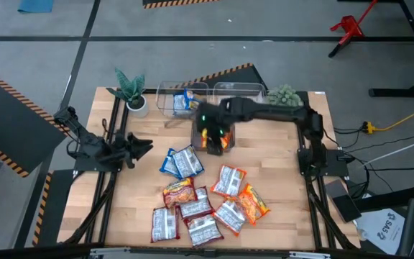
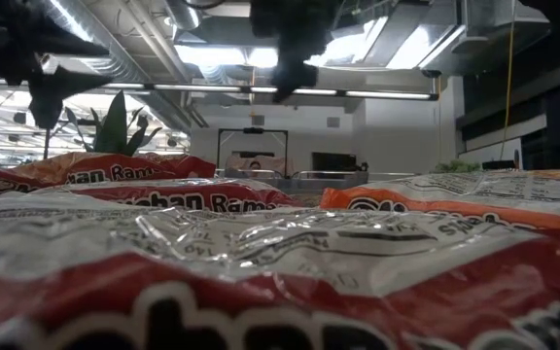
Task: Sort Maruchan noodles
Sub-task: Put the blue noodle pack into the left transparent bin
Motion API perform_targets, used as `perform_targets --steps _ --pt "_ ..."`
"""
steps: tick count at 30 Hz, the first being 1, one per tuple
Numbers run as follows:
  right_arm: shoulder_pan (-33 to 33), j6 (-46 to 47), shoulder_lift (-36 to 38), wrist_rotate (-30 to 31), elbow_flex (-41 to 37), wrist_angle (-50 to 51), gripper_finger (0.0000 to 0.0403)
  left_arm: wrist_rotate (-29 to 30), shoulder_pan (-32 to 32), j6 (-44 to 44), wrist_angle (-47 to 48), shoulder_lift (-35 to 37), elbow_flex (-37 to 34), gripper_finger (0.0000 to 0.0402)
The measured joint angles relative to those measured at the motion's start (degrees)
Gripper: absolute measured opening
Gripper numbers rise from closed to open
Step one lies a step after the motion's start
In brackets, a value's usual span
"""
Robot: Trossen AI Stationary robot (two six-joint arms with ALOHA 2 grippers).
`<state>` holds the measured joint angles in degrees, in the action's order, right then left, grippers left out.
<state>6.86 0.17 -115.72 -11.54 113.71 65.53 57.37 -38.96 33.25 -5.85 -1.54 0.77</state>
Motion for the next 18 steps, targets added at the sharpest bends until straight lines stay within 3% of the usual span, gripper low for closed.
perform_targets --steps 8,14,18 --pt "-8.75 7.16 -0.07 9.15 -0.56 9.93 0.0190 -0.51 1.66 6.84 6.21 -5.80 1.35 0.0167" --pt "-12.15 9.81 -0.07 11.33 -0.56 9.76 0.0191 -13.47 6.18 20.55 14.59 -13.19 4.91 0.0167" --pt "-11.89 2.11 -0.07 13.60 -0.56 1.01 0.0191 -22.69 9.06 26.78 19.84 -18.84 8.39 0.0167"
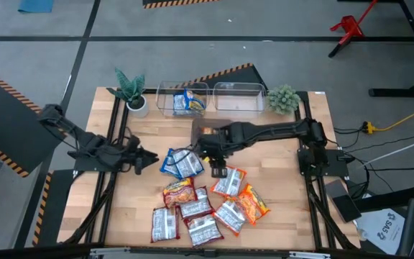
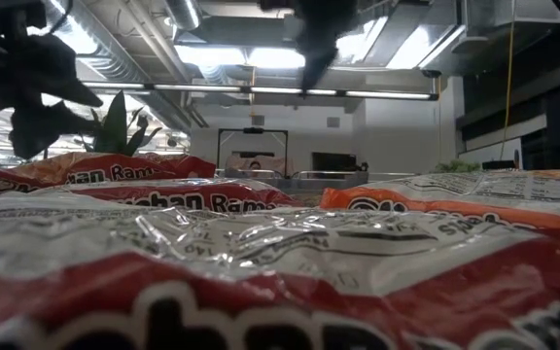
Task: Sort Maruchan noodles
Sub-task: Put the blue noodle pack into the left transparent bin
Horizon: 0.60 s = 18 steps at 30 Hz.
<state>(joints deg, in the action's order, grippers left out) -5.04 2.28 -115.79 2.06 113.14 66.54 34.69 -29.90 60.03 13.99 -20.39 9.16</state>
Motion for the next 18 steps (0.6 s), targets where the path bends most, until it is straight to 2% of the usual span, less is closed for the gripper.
perform_targets --steps 4,7,9,12,15,18 --pt "3.55 -9.75 -0.34 -2.79 0.00 -15.77 0.0191 -7.10 1.95 2.92 2.17 -4.62 2.19 0.0167" --pt "6.86 -10.34 -0.90 -10.80 0.03 -25.26 0.0191 -11.27 2.79 3.67 1.97 -7.34 2.26 0.0167" --pt "8.58 -10.19 -1.74 -16.56 0.04 -28.74 0.0191 -11.72 3.04 4.41 1.99 -9.23 2.26 0.0167" --pt "9.67 -11.89 -4.08 -21.95 0.00 -32.79 0.0200 -10.48 3.03 4.45 1.96 -11.34 2.26 0.0167" --pt "9.99 -14.26 -6.65 -22.95 0.00 -35.05 0.0232 -9.21 3.16 5.09 1.85 -12.69 2.26 0.0167" --pt "9.92 -15.00 -9.39 -22.55 0.20 -36.04 0.0282 -9.10 3.16 7.23 1.70 -13.45 2.26 0.0167"
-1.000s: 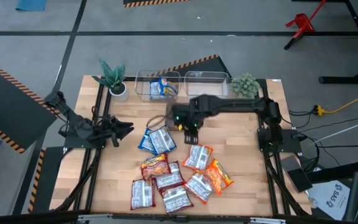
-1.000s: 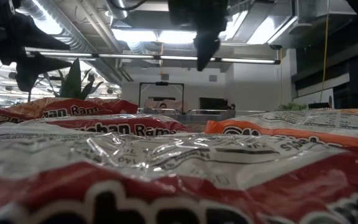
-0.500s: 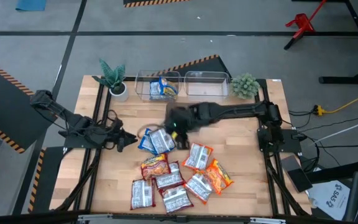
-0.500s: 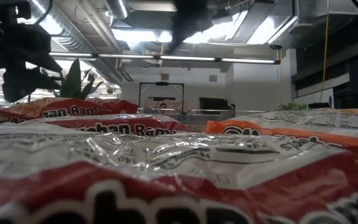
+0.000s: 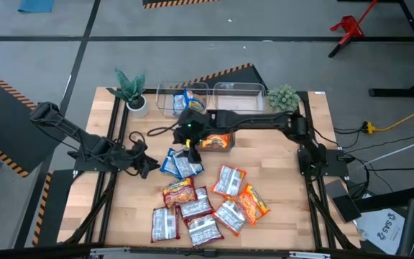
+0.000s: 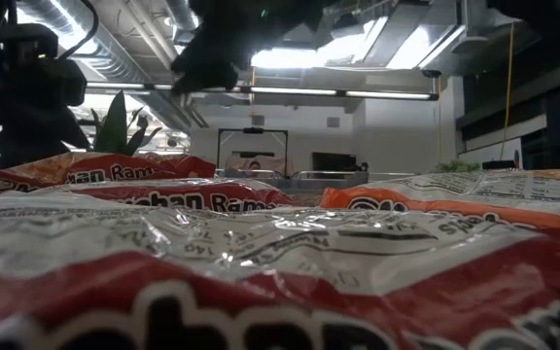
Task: Sort Maruchan noodles
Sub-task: Put the blue noodle pack into the left transparent bin
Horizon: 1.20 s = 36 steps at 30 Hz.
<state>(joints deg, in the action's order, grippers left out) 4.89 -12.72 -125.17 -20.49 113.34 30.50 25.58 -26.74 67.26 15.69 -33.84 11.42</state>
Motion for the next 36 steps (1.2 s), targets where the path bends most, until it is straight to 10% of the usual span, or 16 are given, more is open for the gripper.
perform_targets --steps 7,36 --pt "0.10 -6.89 -3.36 3.26 0.74 -0.89 0.0364 0.20 0.00 2.62 0.06 -0.29 0.00 0.0167" --pt "0.37 -16.16 -9.70 -1.40 0.79 7.01 0.0343 0.90 4.80 7.67 -0.40 -0.29 0.00 0.0167"
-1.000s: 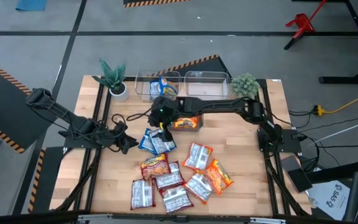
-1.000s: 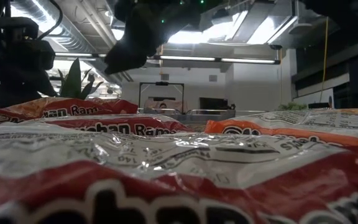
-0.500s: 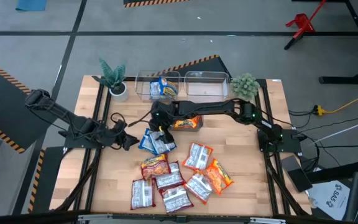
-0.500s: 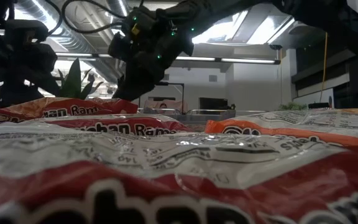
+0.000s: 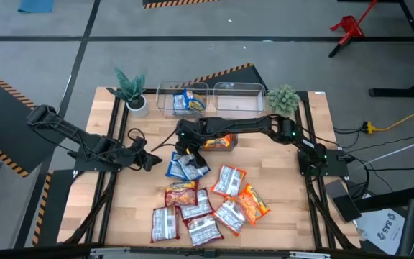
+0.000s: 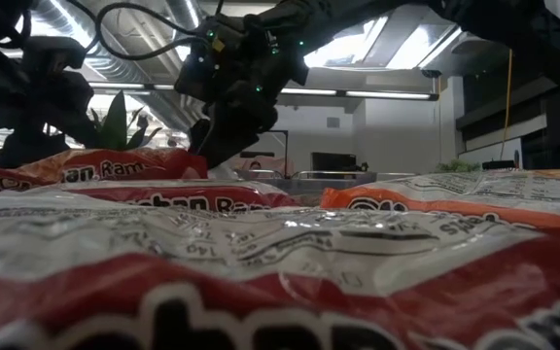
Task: Sort Maruchan noodles
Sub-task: Put the blue noodle pack into the left transparent bin
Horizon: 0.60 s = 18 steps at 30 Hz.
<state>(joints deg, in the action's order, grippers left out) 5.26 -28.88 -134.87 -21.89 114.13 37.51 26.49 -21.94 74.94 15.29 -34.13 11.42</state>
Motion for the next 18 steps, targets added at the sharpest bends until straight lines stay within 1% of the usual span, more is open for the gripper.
perform_targets --steps 3,7,11,18 --pt "-0.01 0.03 0.00 -0.26 -0.01 1.73 0.0323 0.01 0.18 -0.01 0.00 0.00 0.00 0.0167" --pt "-0.04 0.04 -0.17 -0.35 0.43 3.12 0.0281 0.01 0.18 -0.04 0.02 0.00 0.00 0.0167" --pt "-0.05 0.02 -0.24 -0.26 0.63 3.37 0.0227 0.04 0.18 -0.40 0.06 0.00 0.00 0.0167" --pt "-0.04 -0.04 -0.28 0.00 0.68 3.65 0.0116 0.06 0.18 -0.50 0.09 0.00 0.00 0.0167"
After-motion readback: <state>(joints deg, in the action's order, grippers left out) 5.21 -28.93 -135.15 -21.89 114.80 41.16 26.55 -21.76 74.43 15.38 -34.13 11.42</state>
